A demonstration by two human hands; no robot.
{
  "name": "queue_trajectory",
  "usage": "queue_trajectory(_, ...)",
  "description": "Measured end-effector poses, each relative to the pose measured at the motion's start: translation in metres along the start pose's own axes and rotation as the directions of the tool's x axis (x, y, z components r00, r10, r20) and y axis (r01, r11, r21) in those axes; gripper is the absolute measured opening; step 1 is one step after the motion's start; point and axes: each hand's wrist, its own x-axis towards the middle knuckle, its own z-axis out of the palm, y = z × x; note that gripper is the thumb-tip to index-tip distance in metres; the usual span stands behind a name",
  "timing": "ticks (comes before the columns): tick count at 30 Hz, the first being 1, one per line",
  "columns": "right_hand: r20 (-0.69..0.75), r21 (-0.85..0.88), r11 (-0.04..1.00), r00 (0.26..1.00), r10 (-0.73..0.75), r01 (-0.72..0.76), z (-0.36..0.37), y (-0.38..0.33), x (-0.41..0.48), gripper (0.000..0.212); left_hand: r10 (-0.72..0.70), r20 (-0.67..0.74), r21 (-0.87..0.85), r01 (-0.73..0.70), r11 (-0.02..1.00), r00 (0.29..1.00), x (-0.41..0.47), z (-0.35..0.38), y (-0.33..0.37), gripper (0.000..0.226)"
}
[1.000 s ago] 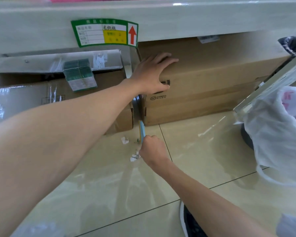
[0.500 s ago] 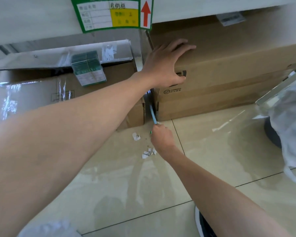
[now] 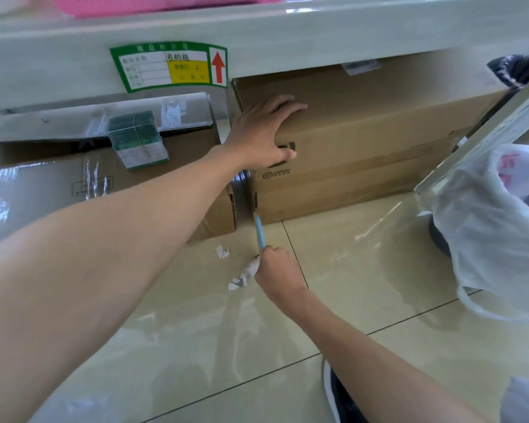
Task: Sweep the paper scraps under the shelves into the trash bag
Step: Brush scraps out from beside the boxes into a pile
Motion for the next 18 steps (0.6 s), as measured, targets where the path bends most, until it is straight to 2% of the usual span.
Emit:
queue_trajectory(7,-0.219,0.034,0.991,0.969,-0.115,0.126,-0.006,-0.031,0.074,0.02,0.033,-0.049,0.013,-0.032,0.999,0.998,0.0,0.008,-0.007,0.081)
queue_trajectory(12,-0.213,-0.044,0.993,0.97,-0.12,0.114,0.015,-0.038,0.132,0.043,0.047,-0.076,0.007,-0.047,0.999,0.996,0.003,0.01,-0.01,0.081)
queue_trajectory(18,-0.159,0.111,0.994,0.986,0.042,-0.025,0.04,-0.024,0.132,0.028,0.065,-0.088,0.012,-0.064,0.998,0.994,0.004,0.009,-0.01,0.081)
